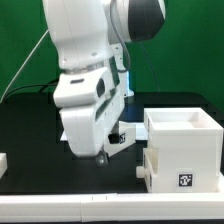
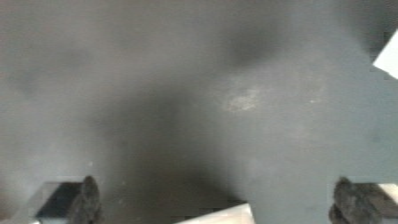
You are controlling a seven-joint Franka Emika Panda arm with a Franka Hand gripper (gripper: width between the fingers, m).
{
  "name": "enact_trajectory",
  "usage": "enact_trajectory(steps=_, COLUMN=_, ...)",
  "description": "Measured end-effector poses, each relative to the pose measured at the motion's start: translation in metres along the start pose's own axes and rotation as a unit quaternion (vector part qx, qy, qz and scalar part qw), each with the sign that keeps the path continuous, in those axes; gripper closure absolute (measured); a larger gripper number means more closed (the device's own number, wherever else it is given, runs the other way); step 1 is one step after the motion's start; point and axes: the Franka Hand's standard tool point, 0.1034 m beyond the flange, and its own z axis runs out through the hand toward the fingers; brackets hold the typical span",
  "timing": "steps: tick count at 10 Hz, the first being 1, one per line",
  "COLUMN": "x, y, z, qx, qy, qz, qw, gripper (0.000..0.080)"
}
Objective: Assemble drawer
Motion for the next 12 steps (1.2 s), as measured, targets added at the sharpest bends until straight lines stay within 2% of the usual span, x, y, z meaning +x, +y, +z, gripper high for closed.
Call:
enact_trajectory(steps=1, x=-0.001, y=-0.009, z=-0.012, qx=-0.012, qy=-0.006, qz=0.004, qw=1.000, gripper=0.0151)
enact_trajectory(steps=2, x=0.001, y=-0.019, z=-0.012, qx=-0.010, qy=-0.009, qz=0.037, qw=0.999, gripper=0.0151)
enact_trajectory(steps=3, x=0.001, y=-0.020, z=-0.007, qx=0.003, qy=-0.009, qz=0.048, qw=0.999, gripper=0.0151)
enact_trajectory(steps=6, x=0.000, y=-0.018, z=-0.007, qx=-0.001, qy=-0.008, qz=0.060, qw=0.998, gripper=0.0151)
enact_trajectory(steps=7, x=-0.002, y=-0.029, z=-0.011, qx=-0.015, qy=-0.012, qz=0.096, qw=0.995, gripper=0.0151)
enact_trajectory(steps=9, x=-0.009, y=-0.066, z=-0.023, qx=-0.034, qy=-0.024, qz=0.148, qw=0.988, gripper=0.0151)
enact_trajectory(steps=10, x=-0.015, y=-0.086, z=-0.017, qx=-0.036, qy=-0.028, qz=0.159, qw=0.986, gripper=0.0151)
enact_trajectory(steps=11, x=-0.020, y=-0.090, z=-0.013, qx=-0.030, qy=-0.030, qz=0.160, qw=0.986, gripper=0.0151)
enact_trajectory(steps=12, x=-0.019, y=-0.087, z=-0.014, qx=-0.031, qy=-0.029, qz=0.161, qw=0.986, gripper=0.0151)
